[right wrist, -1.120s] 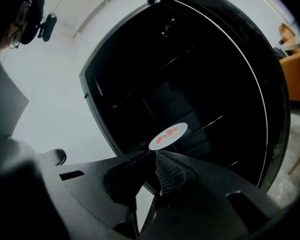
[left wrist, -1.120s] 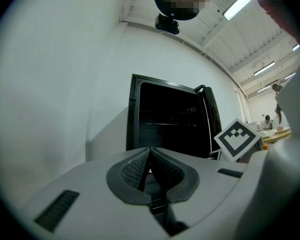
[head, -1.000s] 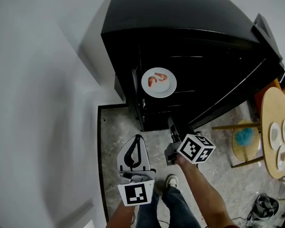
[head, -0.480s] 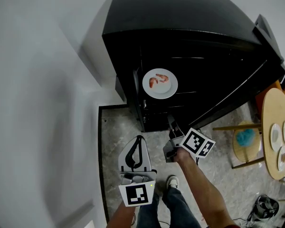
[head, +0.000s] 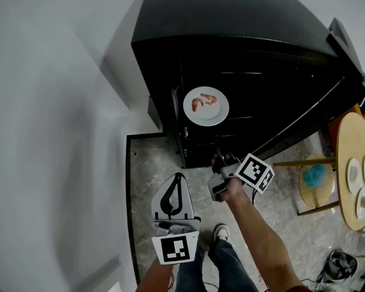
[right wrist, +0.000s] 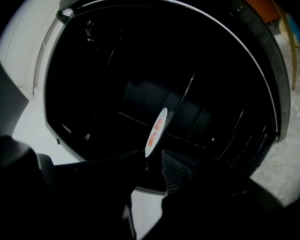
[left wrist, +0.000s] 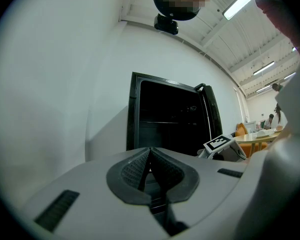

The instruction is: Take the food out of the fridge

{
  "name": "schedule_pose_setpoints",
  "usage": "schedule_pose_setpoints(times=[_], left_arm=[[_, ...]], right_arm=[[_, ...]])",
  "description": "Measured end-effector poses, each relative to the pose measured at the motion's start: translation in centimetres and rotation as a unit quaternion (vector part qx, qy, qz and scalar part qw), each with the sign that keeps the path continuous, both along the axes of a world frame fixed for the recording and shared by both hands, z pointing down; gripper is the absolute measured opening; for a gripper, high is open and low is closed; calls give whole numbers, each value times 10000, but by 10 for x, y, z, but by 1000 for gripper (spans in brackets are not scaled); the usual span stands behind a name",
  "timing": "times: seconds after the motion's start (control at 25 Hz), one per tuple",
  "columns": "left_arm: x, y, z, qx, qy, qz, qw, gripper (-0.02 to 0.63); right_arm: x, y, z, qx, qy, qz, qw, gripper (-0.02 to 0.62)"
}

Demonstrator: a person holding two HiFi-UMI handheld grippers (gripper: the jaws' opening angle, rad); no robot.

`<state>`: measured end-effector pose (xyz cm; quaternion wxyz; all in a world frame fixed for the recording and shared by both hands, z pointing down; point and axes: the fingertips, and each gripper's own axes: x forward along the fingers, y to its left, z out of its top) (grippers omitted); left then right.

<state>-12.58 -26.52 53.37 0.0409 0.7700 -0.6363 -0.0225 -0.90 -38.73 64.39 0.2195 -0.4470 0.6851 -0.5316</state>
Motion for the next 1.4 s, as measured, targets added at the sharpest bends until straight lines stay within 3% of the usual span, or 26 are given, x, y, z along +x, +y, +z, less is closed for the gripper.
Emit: schedule_pose_setpoints(times=[0.28, 0.64, 1.4], left_arm=[[-1, 1, 3, -34, -13, -3, 10000, 13], [1, -2, 6, -57, -5, -11, 10000, 13], [-1, -7, 13, -123, -3, -57, 9999, 13]], right_arm=[[4, -13, 3, -120, -543, 156, 9983, 102], [8, -29, 7, -193, -860, 265, 9958, 104], [8, -50, 17, -242, -790, 272, 9962, 107]])
